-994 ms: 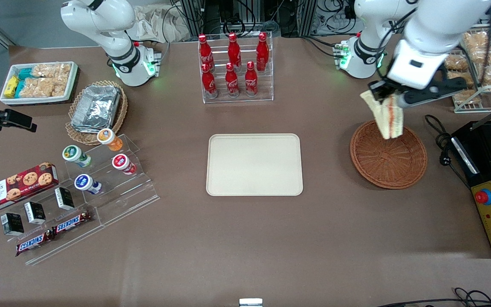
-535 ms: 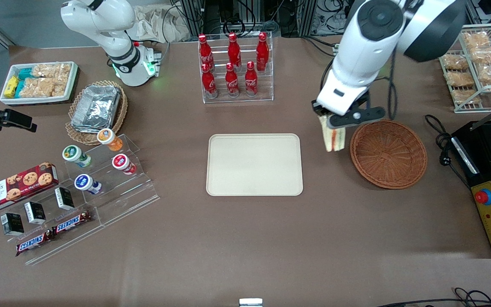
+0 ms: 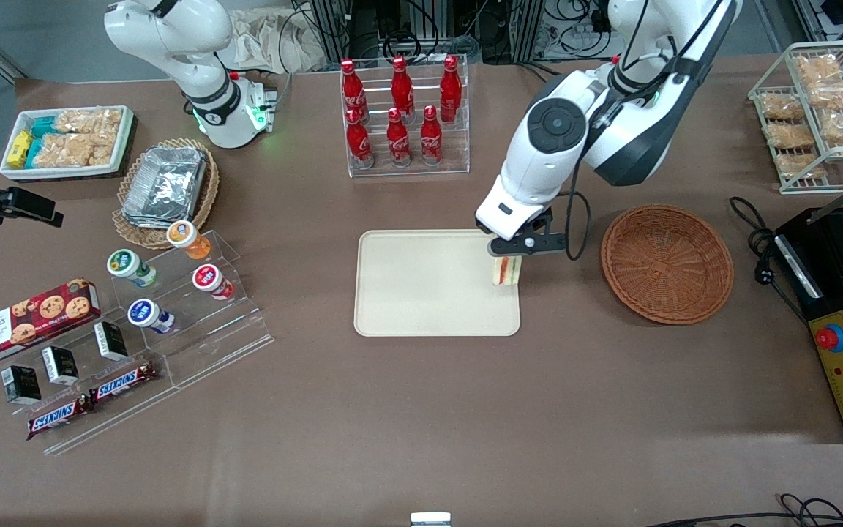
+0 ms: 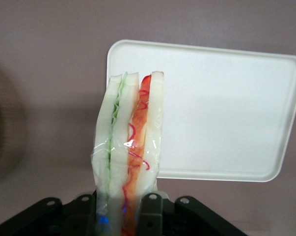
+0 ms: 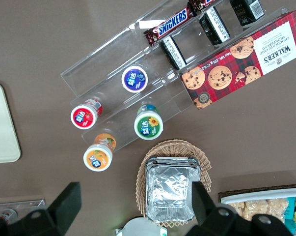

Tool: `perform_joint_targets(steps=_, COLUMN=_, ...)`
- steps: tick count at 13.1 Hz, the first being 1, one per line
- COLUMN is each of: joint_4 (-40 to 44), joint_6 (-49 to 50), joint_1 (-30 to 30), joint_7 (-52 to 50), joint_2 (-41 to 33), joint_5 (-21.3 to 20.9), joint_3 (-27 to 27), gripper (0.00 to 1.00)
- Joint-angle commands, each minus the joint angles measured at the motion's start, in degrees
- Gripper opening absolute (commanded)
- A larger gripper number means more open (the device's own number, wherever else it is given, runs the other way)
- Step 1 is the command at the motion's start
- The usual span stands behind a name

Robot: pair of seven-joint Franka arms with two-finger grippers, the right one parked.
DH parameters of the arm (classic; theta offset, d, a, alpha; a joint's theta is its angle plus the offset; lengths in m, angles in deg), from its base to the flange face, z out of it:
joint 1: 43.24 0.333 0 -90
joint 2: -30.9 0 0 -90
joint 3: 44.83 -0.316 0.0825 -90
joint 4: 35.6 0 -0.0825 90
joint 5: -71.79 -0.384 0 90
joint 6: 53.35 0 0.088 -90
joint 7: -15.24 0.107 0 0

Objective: Place sandwich from basket to tray
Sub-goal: 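Carry the sandwich over the cream tray and lower it, then set the sandwich on the tray and open the left gripper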

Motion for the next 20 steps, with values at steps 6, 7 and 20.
perform_joint_targets(steps=6, joint_4=-3.86, joint_6=-11.75, joint_1=-1.66, joint_7=-6.01, joint_2=12.64, joint_5=-15.19, joint_3=0.1, gripper=0.0)
perform_joint_targets(steps=7, joint_4=-3.86, joint_6=-13.24, joint_1=-2.44, joint_7=-7.68, joint_2=14.4, joint_5=-17.39, joint_3=0.02, gripper=0.0)
perform_joint_targets(steps=20, joint_4=-2.1, joint_6=-14.49, joint_1=-2.54, joint_7=-15.35, joint_2=20.04, joint_5=-28.4, joint_3=0.01, gripper=1.0)
